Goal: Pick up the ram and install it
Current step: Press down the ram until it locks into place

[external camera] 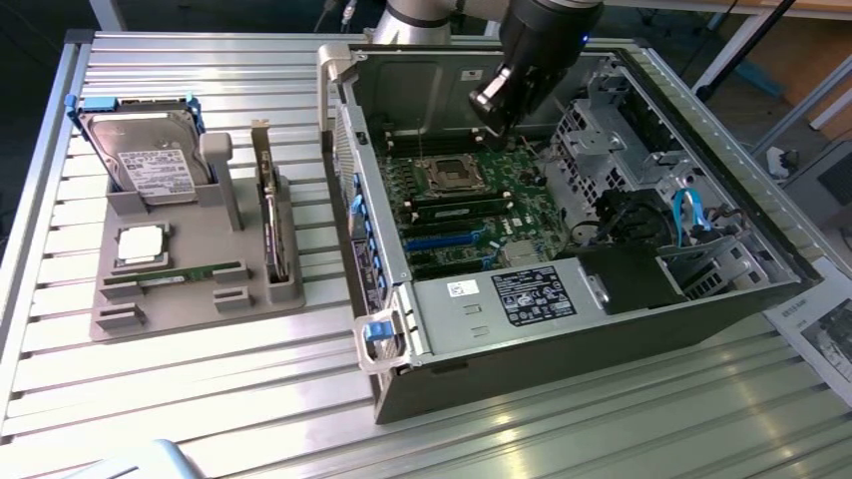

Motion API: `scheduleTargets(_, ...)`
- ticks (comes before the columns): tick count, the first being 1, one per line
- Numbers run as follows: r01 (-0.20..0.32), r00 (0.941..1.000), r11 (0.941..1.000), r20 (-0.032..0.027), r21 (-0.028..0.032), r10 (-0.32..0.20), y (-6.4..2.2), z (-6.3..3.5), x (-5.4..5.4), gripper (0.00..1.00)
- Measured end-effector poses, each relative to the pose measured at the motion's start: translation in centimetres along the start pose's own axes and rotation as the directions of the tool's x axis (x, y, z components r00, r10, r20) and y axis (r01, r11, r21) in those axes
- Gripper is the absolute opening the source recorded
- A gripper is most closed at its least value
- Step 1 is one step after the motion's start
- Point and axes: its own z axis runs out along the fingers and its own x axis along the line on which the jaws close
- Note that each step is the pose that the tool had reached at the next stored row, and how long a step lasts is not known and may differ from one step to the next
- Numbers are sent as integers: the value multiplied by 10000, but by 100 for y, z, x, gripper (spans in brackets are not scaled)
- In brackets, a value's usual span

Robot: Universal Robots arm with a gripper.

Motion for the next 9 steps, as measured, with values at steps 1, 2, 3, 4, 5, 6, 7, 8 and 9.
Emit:
scheduleTargets(1,-317,9995,9995,2,7,317,0,0,0,10)
scheduleTargets(2,-622,9981,9981,5,14,622,0,0,0,10)
scheduleTargets(3,-1021,9948,9948,9,22,1021,0,0,0,10)
scheduleTargets(4,-1381,9904,9904,12,31,1380,0,0,0,10)
scheduleTargets(5,-1656,9862,9862,15,36,1656,0,0,0,10)
scheduleTargets(6,-1864,9825,9825,18,40,1864,0,0,0,10)
scheduleTargets(7,-2033,9791,9791,20,44,2033,0,0,0,10)
scheduleTargets(8,-2246,9744,9744,23,48,2246,0,0,0,10)
scheduleTargets(9,-2466,9691,9691,25,53,2466,0,0,0,10)
